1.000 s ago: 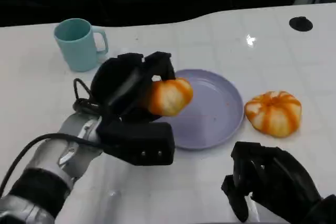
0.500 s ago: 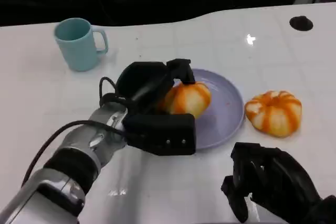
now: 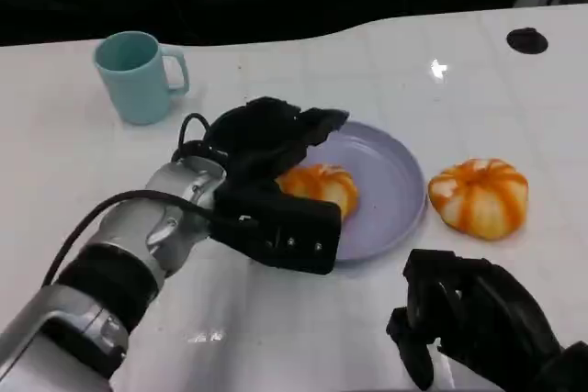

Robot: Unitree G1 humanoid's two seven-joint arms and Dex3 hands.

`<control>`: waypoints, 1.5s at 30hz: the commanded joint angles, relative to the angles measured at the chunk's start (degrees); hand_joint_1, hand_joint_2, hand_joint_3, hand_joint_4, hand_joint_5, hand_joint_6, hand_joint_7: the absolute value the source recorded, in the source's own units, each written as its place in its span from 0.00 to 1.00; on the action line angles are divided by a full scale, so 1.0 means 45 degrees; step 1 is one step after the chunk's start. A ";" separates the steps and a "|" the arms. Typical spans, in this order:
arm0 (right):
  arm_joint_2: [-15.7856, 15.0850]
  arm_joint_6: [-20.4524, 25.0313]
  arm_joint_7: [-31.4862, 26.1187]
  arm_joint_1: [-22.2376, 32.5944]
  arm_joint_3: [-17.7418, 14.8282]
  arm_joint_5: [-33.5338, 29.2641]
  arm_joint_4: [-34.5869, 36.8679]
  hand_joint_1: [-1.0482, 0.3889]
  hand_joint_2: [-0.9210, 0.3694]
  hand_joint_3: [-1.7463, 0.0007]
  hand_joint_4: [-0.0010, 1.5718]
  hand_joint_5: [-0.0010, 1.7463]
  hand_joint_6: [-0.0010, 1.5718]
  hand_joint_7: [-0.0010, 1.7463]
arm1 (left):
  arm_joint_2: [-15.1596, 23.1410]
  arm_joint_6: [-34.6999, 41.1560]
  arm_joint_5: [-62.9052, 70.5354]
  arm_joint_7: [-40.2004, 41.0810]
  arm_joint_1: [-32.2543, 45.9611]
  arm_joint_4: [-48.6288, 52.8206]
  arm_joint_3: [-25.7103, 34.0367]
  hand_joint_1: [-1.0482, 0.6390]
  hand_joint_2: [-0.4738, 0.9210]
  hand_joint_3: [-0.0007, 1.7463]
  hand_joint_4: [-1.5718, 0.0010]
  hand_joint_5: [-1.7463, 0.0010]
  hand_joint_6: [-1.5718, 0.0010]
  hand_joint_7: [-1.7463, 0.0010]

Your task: Grasp the bread from the table and place it into the plate.

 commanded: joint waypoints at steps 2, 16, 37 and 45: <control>-0.0093 -0.0019 -0.0063 0.0057 -0.0146 0.0052 -0.0114 0.08 0.15 0.60 0.77 0.96 0.66 0.88 | 0.0652 -0.0338 -0.0776 -0.0481 0.0657 -0.1194 0.0487 0.08 1.00 0.27 0.92 0.88 0.89 0.95; -0.0119 0.0079 -0.0014 0.0172 -0.0157 0.0168 -0.0289 0.08 0.15 0.60 0.77 0.96 0.66 0.86 | 0.0555 -0.1573 -0.7232 -0.2610 0.4395 -0.4937 0.3853 0.21 1.00 0.17 0.83 0.34 0.64 0.78; -0.0058 0.0112 -0.0171 0.0344 0.0021 0.0022 -0.0571 0.07 0.13 0.62 0.77 0.95 0.66 0.87 | 0.0148 0.2789 -1.3751 -0.5443 1.1131 -1.2306 0.5841 0.27 1.00 0.24 0.51 0.00 0.64 0.00; -0.0095 0.0109 -0.0158 0.0250 0.0025 -0.0015 -0.0529 0.07 0.13 0.62 0.76 0.94 0.66 0.85 | -0.0016 0.4108 -1.5204 -0.6104 1.2510 -1.2931 0.6121 0.28 1.00 0.24 0.46 0.00 0.60 0.00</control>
